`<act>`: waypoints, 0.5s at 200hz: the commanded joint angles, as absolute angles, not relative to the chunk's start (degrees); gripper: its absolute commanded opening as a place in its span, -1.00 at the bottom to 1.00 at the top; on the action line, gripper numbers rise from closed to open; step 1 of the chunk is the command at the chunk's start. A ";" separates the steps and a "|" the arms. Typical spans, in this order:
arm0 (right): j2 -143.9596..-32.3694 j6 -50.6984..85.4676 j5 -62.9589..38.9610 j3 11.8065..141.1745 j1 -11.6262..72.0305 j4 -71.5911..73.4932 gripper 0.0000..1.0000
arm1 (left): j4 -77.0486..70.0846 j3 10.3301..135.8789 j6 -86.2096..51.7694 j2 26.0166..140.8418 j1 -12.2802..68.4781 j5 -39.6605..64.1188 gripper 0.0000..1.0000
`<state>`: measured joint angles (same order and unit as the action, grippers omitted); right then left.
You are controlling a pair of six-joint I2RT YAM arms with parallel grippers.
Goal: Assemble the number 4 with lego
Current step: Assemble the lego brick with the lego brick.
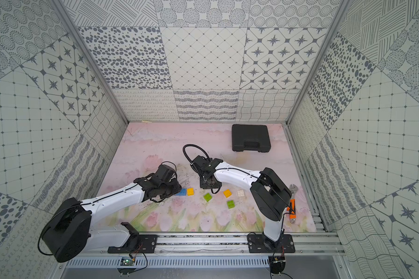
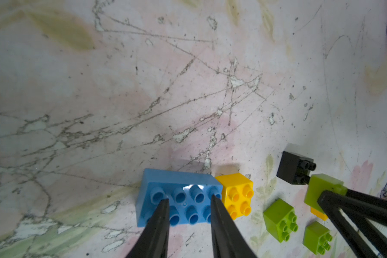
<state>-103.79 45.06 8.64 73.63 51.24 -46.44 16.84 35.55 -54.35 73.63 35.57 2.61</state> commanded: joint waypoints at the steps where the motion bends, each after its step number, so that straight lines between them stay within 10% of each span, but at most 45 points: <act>1: -104.62 45.64 9.65 76.22 51.26 -44.74 -0.48 | 15.81 35.30 -53.60 73.45 35.10 3.91 -0.31; 100: -107.47 45.83 10.37 77.96 51.29 -45.06 -0.47 | 14.81 35.05 -53.53 74.83 34.97 4.82 -0.35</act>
<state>-105.86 45.04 9.26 76.42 51.27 -45.65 15.99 35.20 -54.35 74.39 35.20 4.05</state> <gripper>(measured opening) 0.350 0.328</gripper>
